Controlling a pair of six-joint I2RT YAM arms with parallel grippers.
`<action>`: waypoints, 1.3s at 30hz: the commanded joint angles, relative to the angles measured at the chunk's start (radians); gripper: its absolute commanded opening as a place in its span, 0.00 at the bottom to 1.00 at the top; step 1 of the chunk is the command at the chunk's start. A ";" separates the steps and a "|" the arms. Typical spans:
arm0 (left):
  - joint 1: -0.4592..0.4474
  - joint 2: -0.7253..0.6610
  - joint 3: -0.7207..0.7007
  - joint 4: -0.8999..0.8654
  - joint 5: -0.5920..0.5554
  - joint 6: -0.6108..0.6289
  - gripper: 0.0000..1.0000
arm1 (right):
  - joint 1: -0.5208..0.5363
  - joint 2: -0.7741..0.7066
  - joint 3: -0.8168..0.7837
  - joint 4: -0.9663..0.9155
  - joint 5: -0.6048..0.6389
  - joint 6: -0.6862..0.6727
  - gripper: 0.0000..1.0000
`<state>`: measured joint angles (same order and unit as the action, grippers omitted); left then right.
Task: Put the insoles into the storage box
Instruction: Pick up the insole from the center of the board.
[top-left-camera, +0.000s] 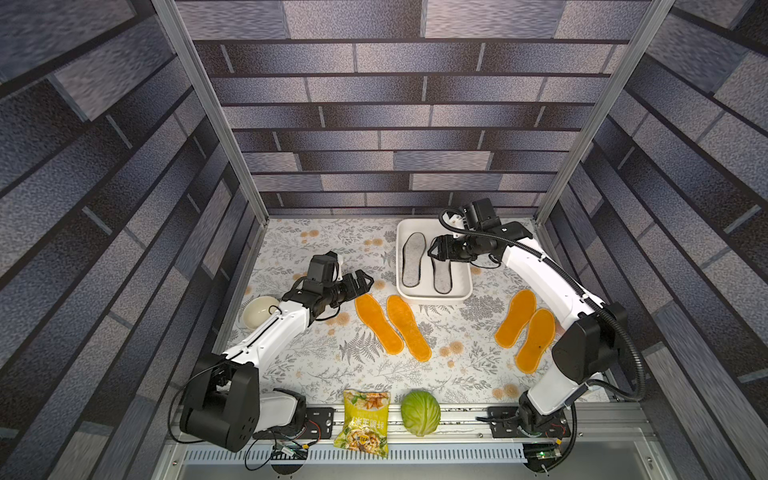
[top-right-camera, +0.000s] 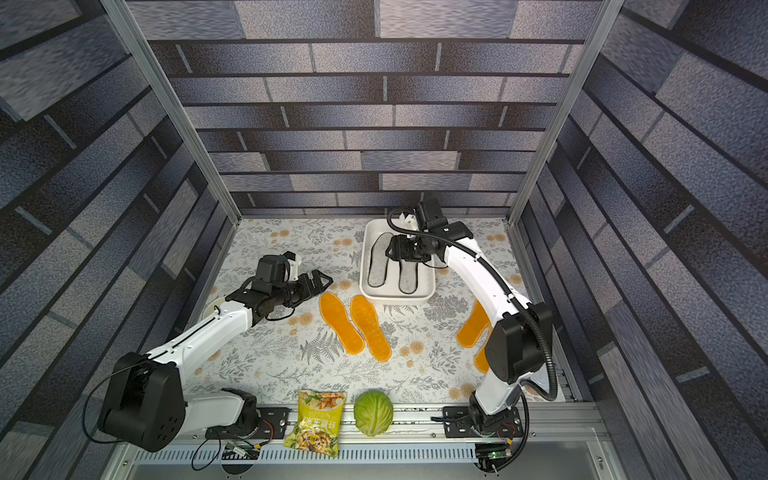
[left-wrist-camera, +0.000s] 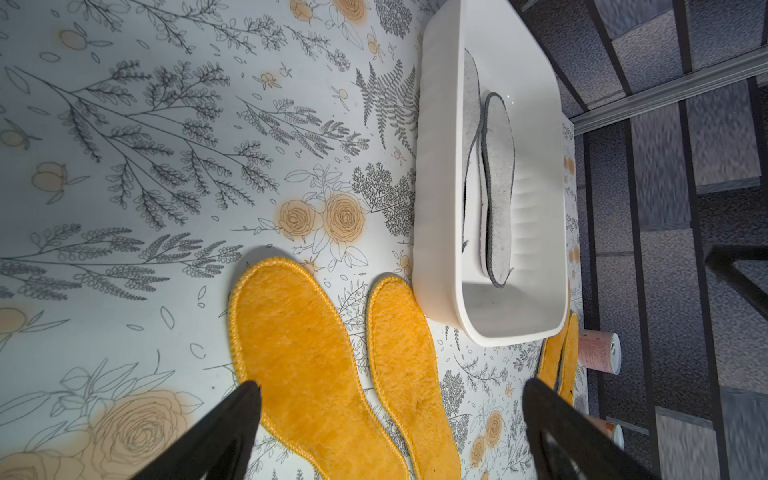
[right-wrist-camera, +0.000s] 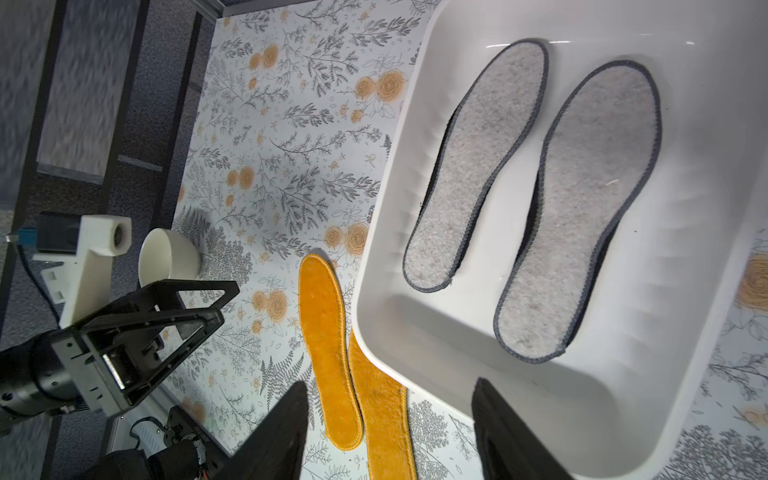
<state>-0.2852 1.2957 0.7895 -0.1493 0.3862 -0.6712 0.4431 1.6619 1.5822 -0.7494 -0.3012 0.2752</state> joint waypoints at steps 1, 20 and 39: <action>0.008 0.015 0.020 -0.080 0.007 -0.027 1.00 | 0.051 -0.059 -0.087 0.076 -0.018 -0.026 0.64; 0.166 -0.065 -0.073 -0.170 0.098 -0.116 1.00 | 0.507 0.091 -0.216 0.237 0.312 0.080 0.66; 0.253 -0.119 -0.132 -0.133 0.163 -0.138 1.00 | 0.569 0.328 -0.093 0.168 0.360 0.124 0.72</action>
<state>-0.0376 1.1671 0.6682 -0.2955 0.5247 -0.7948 0.9989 1.9602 1.4555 -0.5358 0.0338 0.3855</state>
